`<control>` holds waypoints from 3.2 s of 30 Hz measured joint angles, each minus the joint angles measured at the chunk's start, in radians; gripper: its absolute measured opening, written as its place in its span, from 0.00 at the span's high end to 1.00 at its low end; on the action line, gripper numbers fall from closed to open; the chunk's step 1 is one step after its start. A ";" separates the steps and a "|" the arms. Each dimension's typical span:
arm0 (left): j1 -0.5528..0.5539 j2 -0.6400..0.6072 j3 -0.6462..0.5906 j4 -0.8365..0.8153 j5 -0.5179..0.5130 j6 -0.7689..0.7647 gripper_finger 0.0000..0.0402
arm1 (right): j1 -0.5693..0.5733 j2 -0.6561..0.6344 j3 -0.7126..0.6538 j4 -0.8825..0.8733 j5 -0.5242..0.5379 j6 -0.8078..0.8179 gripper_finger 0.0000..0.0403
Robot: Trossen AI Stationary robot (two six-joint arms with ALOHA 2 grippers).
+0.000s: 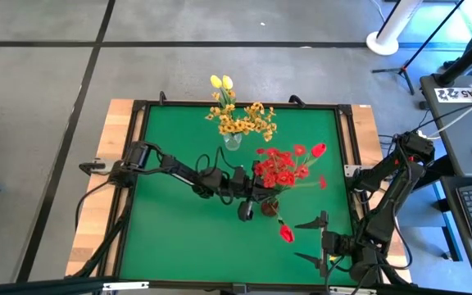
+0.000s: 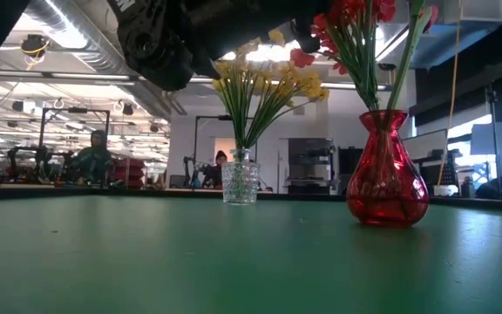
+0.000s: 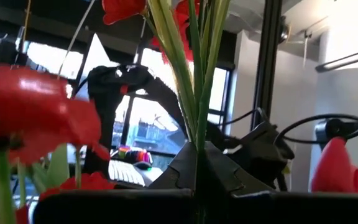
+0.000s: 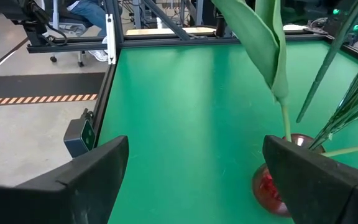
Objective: Sort flowers into vase by color
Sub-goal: Put the red flower into the red vase, then return to Home Position
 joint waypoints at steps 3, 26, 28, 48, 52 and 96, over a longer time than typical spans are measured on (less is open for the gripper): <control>0.001 0.000 0.000 -0.026 -0.008 0.000 1.00 | 0.000 0.000 0.000 -0.003 0.001 0.000 0.08; 0.016 0.079 0.089 -0.047 -0.010 0.008 1.00 | 0.000 0.000 0.000 0.004 0.000 0.000 0.08; 0.016 0.093 0.089 -0.059 -0.026 0.003 1.00 | 0.000 0.000 0.000 0.003 0.000 0.000 0.08; -0.014 0.134 0.089 -0.188 -0.116 0.002 0.72 | 0.000 0.000 0.001 0.002 0.000 0.002 0.08; -0.033 0.134 0.089 -0.189 -0.145 0.030 0.64 | 0.000 0.000 0.001 0.003 0.000 0.003 0.08; -0.168 -0.235 0.087 -0.997 -0.493 0.168 0.54 | 0.005 0.000 0.001 0.007 -0.089 0.006 0.08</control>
